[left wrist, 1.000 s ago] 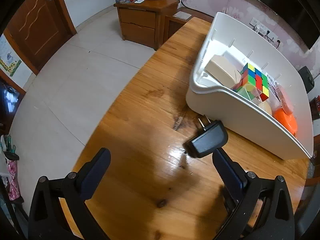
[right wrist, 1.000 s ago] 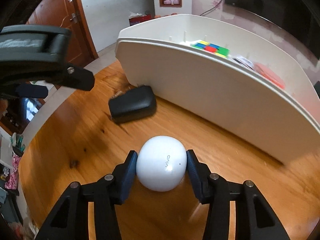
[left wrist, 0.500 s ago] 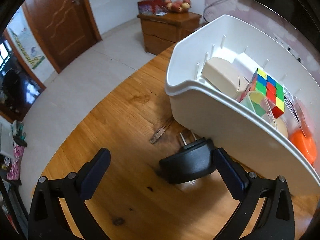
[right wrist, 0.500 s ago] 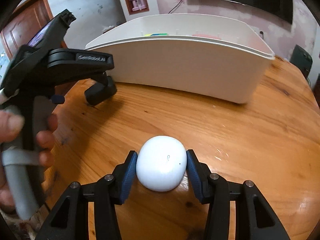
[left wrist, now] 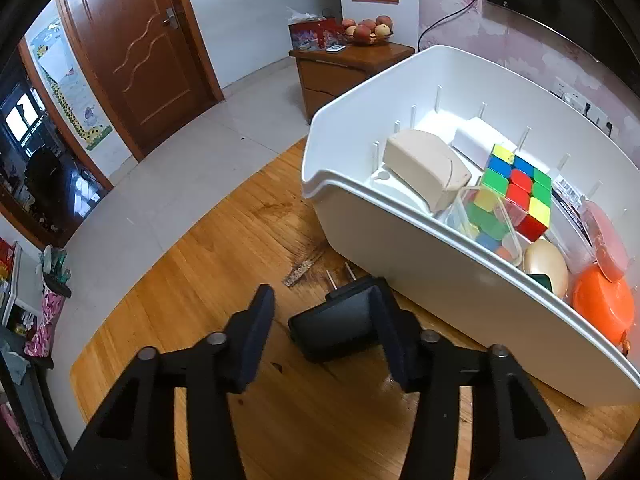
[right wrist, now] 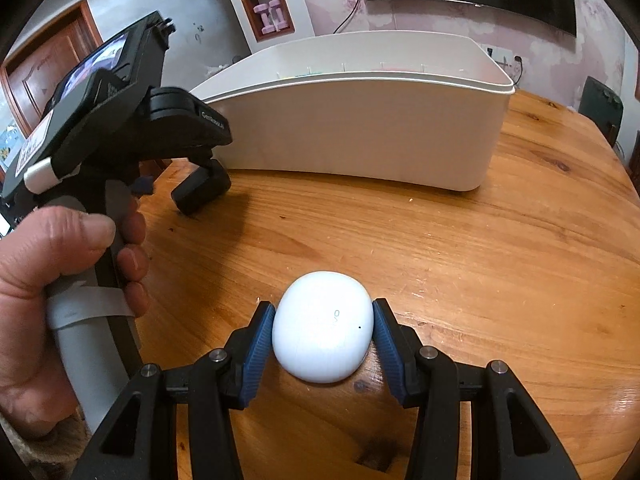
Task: Organize rigid objects
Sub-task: 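Lift the black charger and white earbud case and carry both over the bin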
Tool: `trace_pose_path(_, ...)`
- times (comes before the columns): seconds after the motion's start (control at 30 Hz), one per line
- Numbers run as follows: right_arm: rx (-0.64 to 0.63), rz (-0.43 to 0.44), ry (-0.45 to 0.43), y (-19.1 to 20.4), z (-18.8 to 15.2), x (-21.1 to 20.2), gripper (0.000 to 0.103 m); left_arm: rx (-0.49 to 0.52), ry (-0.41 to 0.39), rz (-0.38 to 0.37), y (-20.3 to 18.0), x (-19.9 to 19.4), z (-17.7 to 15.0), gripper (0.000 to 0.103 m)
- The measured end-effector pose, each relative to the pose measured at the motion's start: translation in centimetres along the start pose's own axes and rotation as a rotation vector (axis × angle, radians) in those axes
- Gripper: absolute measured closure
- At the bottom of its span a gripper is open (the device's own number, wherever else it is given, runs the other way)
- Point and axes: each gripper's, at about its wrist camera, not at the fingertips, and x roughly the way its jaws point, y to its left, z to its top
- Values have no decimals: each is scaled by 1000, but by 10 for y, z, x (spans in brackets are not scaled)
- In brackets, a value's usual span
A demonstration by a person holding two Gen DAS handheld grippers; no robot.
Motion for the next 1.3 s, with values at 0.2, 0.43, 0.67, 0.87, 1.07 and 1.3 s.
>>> trace_pose_path(0.2,5,13,-6,-1,2,2,53,30,26,-18,-4,0,1,78)
trace_pose_path(0.43,11,21,-10,-5,1,3,53,23,64,-32,-2,0,0,78)
trace_pose_path(0.67,8,19,-11,-3,2,4,53,35,77,-34,-6,0,0,59)
trace_pose_path(0.87,10,22,-11,-3,2,4,53,42,137,-18,-14,8,-5,40)
trace_pose_path(1.07,6,25,-13,-1,3,5,53,19,168,18,-17,20,-6,36)
trace_pose_path(1.3,36,43,-22,-6,3,6,53,8,158,56,-21,24,-3,34)
